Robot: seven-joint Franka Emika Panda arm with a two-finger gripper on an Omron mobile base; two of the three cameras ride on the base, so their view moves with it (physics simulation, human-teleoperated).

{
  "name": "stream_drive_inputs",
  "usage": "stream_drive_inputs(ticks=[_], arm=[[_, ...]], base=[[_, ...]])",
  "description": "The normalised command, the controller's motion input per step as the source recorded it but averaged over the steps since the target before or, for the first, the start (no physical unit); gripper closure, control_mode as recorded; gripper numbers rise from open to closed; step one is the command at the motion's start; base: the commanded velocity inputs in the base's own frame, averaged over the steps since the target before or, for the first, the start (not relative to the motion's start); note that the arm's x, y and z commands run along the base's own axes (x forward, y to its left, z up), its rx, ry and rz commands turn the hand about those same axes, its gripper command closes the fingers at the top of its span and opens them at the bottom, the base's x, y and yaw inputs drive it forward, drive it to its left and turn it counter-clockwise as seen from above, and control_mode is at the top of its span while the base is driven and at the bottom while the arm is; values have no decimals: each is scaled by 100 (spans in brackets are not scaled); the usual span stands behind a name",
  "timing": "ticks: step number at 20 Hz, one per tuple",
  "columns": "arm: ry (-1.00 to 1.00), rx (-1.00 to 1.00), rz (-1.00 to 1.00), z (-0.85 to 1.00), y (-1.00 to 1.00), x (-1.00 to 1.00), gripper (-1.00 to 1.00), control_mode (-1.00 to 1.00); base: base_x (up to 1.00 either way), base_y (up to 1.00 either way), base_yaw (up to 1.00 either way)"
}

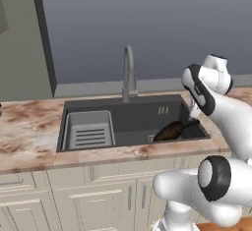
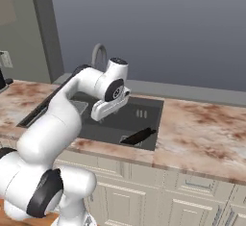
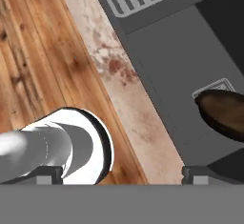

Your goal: Move the pot and pan from the stove into the sink.

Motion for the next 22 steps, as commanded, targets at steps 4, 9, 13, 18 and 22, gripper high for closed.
stream_drive_inputs(ticks=[4, 9, 13, 18, 22], arm=[[-20, -2, 0, -9, 90, -71, -100, -100], [-16, -6, 0, -13, 98, -52, -100, -100], [0, 0, 0, 0, 0, -1, -100, -100], [0, -2, 3, -4, 5, -17, -100, -100], [0, 0, 0, 0, 0, 0, -100, 100]], base=[[0, 0, 0], [0, 0, 0], [0, 0, 0], [0, 0, 0], [-56, 27, 30]])
